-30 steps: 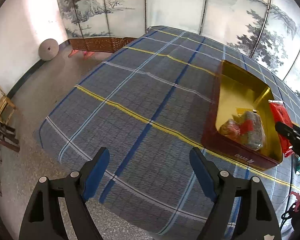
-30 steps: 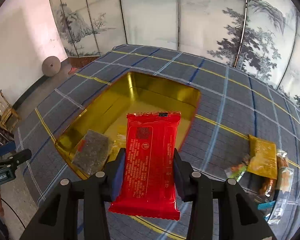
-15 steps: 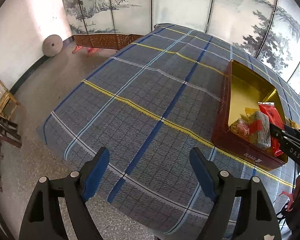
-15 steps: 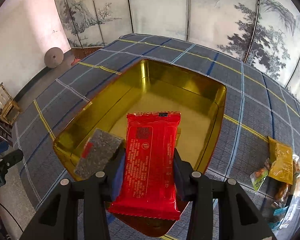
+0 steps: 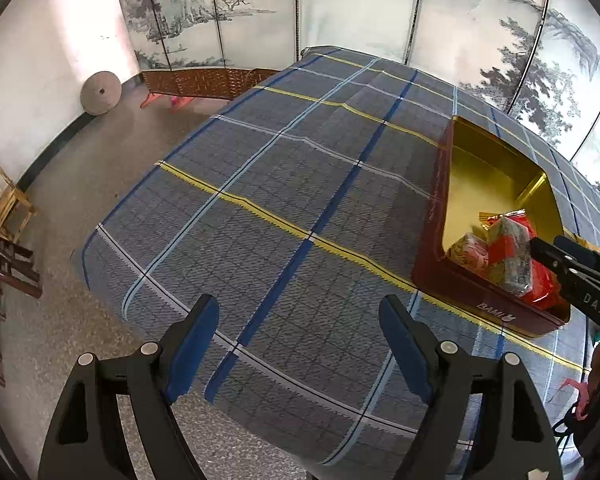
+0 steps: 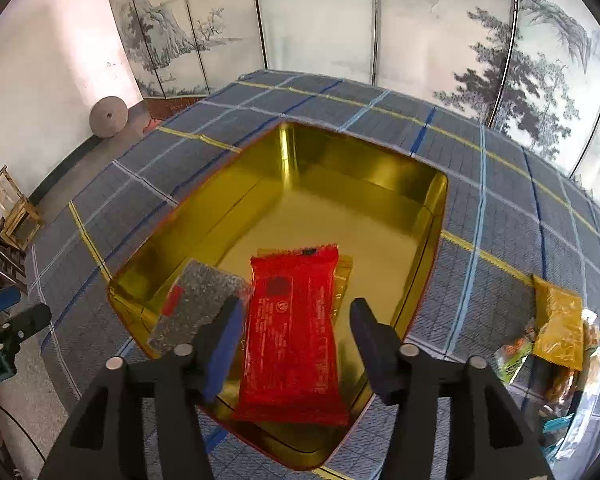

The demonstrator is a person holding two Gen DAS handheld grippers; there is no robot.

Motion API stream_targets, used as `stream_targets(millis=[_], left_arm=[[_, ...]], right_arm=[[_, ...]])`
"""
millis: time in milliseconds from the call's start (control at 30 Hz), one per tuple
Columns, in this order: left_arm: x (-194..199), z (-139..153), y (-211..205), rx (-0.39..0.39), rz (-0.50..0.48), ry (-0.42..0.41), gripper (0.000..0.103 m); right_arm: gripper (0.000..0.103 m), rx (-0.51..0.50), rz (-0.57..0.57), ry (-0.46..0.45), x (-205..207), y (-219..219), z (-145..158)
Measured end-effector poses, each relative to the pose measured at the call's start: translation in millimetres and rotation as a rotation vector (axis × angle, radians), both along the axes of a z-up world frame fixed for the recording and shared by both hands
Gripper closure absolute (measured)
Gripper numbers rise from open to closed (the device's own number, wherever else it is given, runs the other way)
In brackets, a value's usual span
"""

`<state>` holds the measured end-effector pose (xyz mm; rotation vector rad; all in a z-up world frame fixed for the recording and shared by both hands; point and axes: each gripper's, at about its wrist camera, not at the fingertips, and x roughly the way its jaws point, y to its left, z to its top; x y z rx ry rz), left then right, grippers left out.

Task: Organize snacks
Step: 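Move the right gripper to the blue soda cracker pack and grasp it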

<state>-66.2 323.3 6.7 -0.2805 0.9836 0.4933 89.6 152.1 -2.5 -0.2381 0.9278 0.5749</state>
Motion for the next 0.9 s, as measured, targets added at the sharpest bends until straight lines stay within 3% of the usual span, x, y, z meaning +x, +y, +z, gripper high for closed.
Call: stream_targets(millis=[300, 533, 667, 900], left_arm=[[16, 7, -27, 0.005, -0.066, -0.014, 0.024], [33, 15, -59, 0.021, -0.139, -0.025, 0.024], [44, 18, -80, 0.029, -0.186, -0.027, 0.024], [69, 21, -126, 0.042, -0.287, -0.025, 0.024]], right_arm=[[0.044, 0.048, -0.078, -0.028, 0, -58, 18], [0.044, 0.025, -0.26, -0.067, 17, -148, 24], [0.044, 0.008, -0.393, -0.062, 29, -208, 18], [0.044, -0.029, -0.502, -0.025, 34, -269, -5]])
